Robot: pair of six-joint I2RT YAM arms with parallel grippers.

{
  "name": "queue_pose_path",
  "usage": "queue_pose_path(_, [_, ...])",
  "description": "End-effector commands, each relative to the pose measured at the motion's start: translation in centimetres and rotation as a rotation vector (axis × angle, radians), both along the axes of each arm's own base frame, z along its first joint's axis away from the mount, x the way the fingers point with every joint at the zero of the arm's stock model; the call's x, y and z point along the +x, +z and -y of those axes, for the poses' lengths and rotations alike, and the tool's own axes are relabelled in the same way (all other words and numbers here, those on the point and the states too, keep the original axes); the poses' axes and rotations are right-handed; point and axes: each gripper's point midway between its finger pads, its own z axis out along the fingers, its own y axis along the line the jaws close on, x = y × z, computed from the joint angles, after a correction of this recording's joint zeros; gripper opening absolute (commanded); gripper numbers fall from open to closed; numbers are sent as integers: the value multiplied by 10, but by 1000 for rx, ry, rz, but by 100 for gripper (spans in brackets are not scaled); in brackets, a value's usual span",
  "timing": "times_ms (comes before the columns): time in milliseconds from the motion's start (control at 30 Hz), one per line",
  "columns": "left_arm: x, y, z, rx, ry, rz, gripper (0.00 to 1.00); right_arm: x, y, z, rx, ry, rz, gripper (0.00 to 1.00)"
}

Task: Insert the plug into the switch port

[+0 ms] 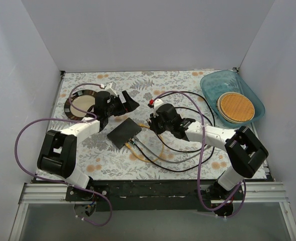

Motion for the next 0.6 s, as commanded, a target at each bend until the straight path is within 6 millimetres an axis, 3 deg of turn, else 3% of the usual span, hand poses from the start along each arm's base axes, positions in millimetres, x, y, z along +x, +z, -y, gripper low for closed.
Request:
queue_pose_path(0, [12, 1, -19, 46, 52, 6, 98, 6, 13, -6, 18, 11, 19, 1])
queue_pose_path(133, [14, -20, -31, 76, 63, -49, 98, 7, 2, -13, -18, 16, -8, 1])
queue_pose_path(267, [14, -31, -41, 80, 71, -75, 98, 9, -4, -23, -28, 27, -20, 1])
queue_pose_path(567, [13, -50, -50, 109, 75, -124, 98, 4, -23, -24, -73, 26, -71, 1])
